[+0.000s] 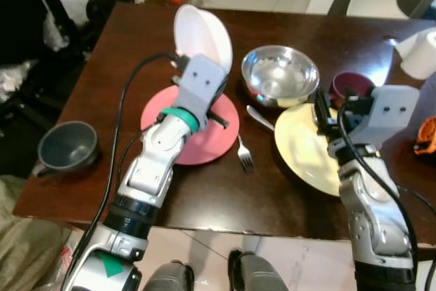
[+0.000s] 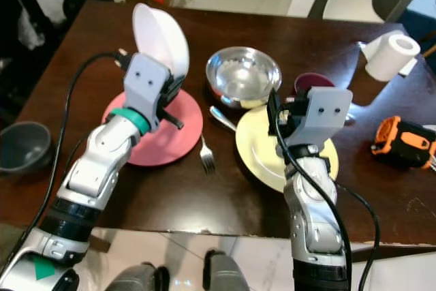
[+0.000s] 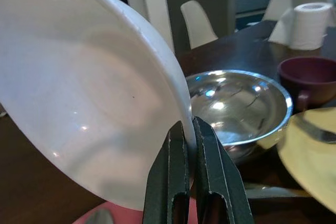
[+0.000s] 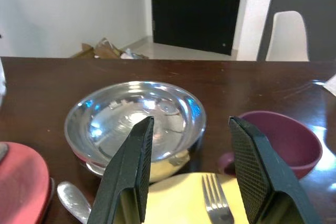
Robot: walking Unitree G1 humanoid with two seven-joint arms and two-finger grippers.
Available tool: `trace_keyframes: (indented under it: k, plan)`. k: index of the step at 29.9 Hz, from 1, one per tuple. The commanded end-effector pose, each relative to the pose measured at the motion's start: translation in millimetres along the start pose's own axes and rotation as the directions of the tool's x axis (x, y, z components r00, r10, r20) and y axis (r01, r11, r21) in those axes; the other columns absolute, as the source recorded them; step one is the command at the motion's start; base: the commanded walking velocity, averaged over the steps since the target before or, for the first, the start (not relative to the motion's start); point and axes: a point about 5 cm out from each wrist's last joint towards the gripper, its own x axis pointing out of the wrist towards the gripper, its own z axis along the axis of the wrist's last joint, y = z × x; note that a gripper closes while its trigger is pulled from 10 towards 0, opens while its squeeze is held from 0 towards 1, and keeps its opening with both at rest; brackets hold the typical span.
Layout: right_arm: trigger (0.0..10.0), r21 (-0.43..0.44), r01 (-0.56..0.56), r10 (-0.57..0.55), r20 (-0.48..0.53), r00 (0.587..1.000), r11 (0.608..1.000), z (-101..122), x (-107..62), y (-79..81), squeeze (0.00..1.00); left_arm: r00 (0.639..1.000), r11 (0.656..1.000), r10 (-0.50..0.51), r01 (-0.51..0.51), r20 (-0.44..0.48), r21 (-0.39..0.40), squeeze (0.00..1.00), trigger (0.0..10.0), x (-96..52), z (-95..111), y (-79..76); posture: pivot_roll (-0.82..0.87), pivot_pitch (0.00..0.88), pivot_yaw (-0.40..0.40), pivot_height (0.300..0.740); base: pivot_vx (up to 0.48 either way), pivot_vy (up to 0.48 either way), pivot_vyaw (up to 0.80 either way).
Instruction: Setting the table
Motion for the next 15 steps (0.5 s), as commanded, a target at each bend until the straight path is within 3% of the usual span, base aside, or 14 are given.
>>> trace_keyframes:
  k: [1, 7, 9, 12, 13, 14, 15]
  plan:
    - [10.0, -0.006, 0.01, -0.01, -0.009, 1.0, 1.0, -1.7, -2.4, -1.6, 0.0, 1.0, 1.0, -0.009, 0.009, 0.015, 0.017, 0.0, 10.0, -1.9, 1.3, -0.4, -0.02, 0.035, 0.02, 0.74, 0.0, 0.0, 0.0]
    - [10.0, -0.007, 0.011, -0.012, -0.006, 1.0, 1.0, -1.1, -2.4, -1.6, 0.0, 0.998, 0.996, -0.047, 0.044, 0.034, 0.078, 0.0, 10.0, -0.3, 4.4, 1.5, -0.02, 0.037, 0.023, 0.74, 0.0, 0.0, 0.0]
    - [10.0, -0.007, 0.014, -0.014, -0.005, 1.0, 1.0, -0.7, -2.6, -1.8, 0.0, 0.994, 0.982, -0.101, 0.093, 0.04, 0.162, 0.0, 10.0, 0.8, 6.7, 4.9, -0.02, 0.037, 0.023, 0.74, 0.0, 0.0, 0.0]
    - [10.0, -0.007, 0.015, -0.015, -0.004, 1.0, 1.0, -0.5, -2.2, -1.9, 0.0, 0.979, 0.929, -0.201, 0.179, 0.037, 0.323, 0.0, 10.0, 3.3, 11.6, 12.2, -0.01, 0.037, 0.024, 0.74, 0.0, 0.0, 0.0]
    - [10.0, -0.007, 0.015, -0.015, -0.004, 1.0, 1.0, -0.5, -2.2, -1.9, 0.0, 0.979, 0.929, -0.201, 0.179, 0.037, 0.323, 0.0, 10.0, 3.3, 11.6, 12.2, -0.01, 0.037, 0.024, 0.74, 0.0, 0.0, 0.0]
    - [10.0, -0.006, 0.015, -0.015, -0.002, 1.0, 1.0, -0.4, -1.5, -1.8, 0.0, 0.962, 0.859, -0.272, 0.243, -0.002, 0.451, 0.0, 10.0, 6.3, 12.0, 16.8, -0.01, 0.036, 0.024, 0.74, 0.0, 0.0, 0.0]
    - [10.0, -0.006, 0.015, -0.015, -0.002, 1.0, 1.0, -0.4, -1.5, -1.8, 0.0, 0.962, 0.859, -0.272, 0.243, -0.002, 0.451, 0.0, 10.0, 6.3, 12.0, 16.8, -0.01, 0.036, 0.024, 0.74, 0.0, 0.0, 0.0]
